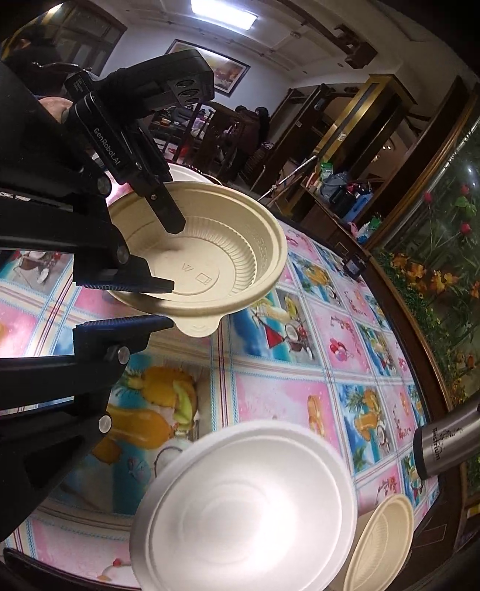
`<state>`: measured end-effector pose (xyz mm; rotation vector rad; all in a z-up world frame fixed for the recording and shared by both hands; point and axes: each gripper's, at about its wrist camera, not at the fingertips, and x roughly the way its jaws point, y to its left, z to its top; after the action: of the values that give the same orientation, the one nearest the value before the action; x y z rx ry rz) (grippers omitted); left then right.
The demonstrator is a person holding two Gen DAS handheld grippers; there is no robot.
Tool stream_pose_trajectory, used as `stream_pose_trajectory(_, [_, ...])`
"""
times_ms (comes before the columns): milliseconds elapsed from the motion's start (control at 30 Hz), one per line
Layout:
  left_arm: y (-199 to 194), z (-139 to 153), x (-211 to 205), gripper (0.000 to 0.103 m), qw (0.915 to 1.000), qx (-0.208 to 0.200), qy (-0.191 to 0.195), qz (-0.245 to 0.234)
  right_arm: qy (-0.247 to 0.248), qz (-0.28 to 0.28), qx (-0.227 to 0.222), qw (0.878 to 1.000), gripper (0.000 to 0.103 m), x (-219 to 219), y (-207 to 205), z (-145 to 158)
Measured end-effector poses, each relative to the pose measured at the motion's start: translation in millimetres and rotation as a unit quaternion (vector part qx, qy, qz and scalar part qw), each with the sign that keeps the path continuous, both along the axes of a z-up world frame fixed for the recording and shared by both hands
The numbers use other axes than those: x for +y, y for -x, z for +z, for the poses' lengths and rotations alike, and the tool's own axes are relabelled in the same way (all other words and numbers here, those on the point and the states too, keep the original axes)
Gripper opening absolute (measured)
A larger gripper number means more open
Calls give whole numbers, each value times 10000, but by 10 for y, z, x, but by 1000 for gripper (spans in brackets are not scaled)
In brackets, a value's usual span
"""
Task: Organize plates and bowls
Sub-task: 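Lift the beige bowl with the right tool and carry it over the stack, then lower the beige bowl onto the white plate and open the right tool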
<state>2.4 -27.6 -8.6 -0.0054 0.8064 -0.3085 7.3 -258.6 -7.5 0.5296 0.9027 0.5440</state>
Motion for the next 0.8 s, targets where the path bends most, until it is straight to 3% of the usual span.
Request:
stream_pose_trajectory(433, [156, 237, 682, 27, 9965, -378, 201, 723, 8, 644, -189, 9977, 12, 700, -166, 301])
stream_pose_trajectory(800, [209, 234, 1314, 27, 9887, -386, 326, 1411, 57, 1153, -133, 9932, 12, 1447, -392, 420])
